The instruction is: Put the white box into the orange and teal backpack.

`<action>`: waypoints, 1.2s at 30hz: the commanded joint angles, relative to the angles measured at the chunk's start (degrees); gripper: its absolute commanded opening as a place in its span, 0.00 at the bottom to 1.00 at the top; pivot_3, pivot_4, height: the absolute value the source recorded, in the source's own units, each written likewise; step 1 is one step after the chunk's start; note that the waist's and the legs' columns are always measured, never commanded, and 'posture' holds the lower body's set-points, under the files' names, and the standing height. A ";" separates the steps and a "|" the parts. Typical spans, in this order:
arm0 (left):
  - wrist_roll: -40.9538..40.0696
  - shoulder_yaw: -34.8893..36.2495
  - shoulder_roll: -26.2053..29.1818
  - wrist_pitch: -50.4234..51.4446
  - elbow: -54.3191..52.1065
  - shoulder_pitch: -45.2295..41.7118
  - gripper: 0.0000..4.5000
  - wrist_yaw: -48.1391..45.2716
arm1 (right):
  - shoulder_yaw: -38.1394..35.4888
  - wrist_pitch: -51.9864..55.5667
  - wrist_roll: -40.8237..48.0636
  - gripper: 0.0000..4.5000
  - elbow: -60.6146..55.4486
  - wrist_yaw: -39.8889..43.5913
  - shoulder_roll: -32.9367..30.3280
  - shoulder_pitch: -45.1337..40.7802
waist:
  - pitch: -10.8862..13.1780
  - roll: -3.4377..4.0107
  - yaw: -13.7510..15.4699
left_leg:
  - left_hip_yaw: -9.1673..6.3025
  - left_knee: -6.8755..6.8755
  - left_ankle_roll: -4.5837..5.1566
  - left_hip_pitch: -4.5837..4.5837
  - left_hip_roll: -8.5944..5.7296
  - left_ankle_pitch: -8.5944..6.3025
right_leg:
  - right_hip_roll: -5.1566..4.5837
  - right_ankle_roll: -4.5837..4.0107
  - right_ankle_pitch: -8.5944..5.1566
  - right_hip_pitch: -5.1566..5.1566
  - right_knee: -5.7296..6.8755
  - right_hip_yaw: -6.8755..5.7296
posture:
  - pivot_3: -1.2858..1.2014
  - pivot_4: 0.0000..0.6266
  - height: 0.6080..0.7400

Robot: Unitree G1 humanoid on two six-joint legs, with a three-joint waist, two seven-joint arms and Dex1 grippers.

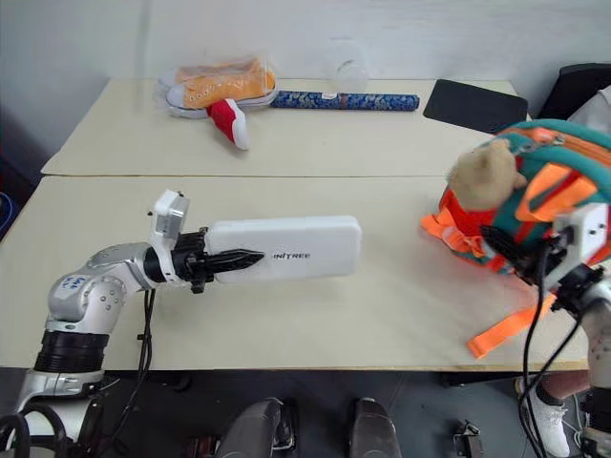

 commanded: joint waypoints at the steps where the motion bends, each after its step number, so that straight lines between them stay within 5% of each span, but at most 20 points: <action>1: 1.12 4.05 1.34 -2.59 2.75 -1.45 0.27 1.43 | 5.23 0.24 0.81 0.03 -6.42 -2.43 4.55 -3.10 | 0.00 0.00 -0.05 | 0.00 -0.02 -0.03 0.00 0.01 0.01 | 0.02 0.00 0.00 -0.01 0.00 0.00 | 0.52 0.24 1.00; 10: 2.51 11.36 0.36 -7.42 12.63 -3.79 0.27 7.77 | 21.02 8.03 7.11 0.01 -21.83 -3.95 16.61 -9.60 | 0.01 -0.02 -0.05 | 0.00 -0.03 -0.08 -0.08 0.03 -0.03 | 0.06 0.00 0.00 -0.10 0.21 0.02 | 0.52 0.24 1.00; 18: -5.46 18.57 0.48 -3.42 5.56 0.11 0.27 8.60 | 12.78 28.64 39.76 0.01 -34.70 -6.53 3.90 -0.81 | 0.07 -0.16 0.24 | -0.11 0.00 0.20 -0.14 -0.12 -0.27 | -0.16 0.00 0.00 -0.03 0.08 -0.04 | 0.52 0.24 1.00; 21: -9.34 21.38 0.76 -0.89 0.39 1.03 0.27 10.28 | 7.70 31.09 39.70 0.01 -32.71 -3.13 -4.10 4.20 | 0.11 -0.29 0.44 | -0.14 0.06 0.31 -0.15 -0.17 -0.39 | -0.23 0.03 0.02 0.08 -0.08 -0.11 | 0.52 0.24 1.00; 26: -16.16 23.11 0.86 3.49 -8.52 0.45 0.27 13.38 | 4.46 28.88 33.61 0.01 -25.80 -1.99 -8.31 4.84 | 0.17 -0.38 0.43 | -0.11 0.42 0.33 -0.24 -0.17 -0.57 | -0.26 0.20 0.11 0.11 -0.23 -0.07 | 0.52 0.24 1.00; 30: -16.57 18.83 0.68 4.09 -12.60 -1.33 0.27 12.40 | 4.69 27.35 29.69 0.01 -22.88 0.25 -8.99 4.96 | 0.17 -0.38 0.62 | -0.07 0.40 0.02 -0.22 -0.15 -0.61 | -0.21 0.23 0.13 0.08 -0.19 -0.04 | 0.52 0.24 1.00; 36: -5.38 5.19 -0.04 -4.15 -9.18 -6.57 0.27 3.69 | 6.58 26.36 27.21 0.01 -22.66 1.09 -7.52 3.75 | 0.17 -0.38 1.84 | 0.07 0.43 0.23 -0.22 -0.15 -0.44 | -0.12 0.23 0.13 0.04 -0.15 0.03 | 0.52 0.24 1.00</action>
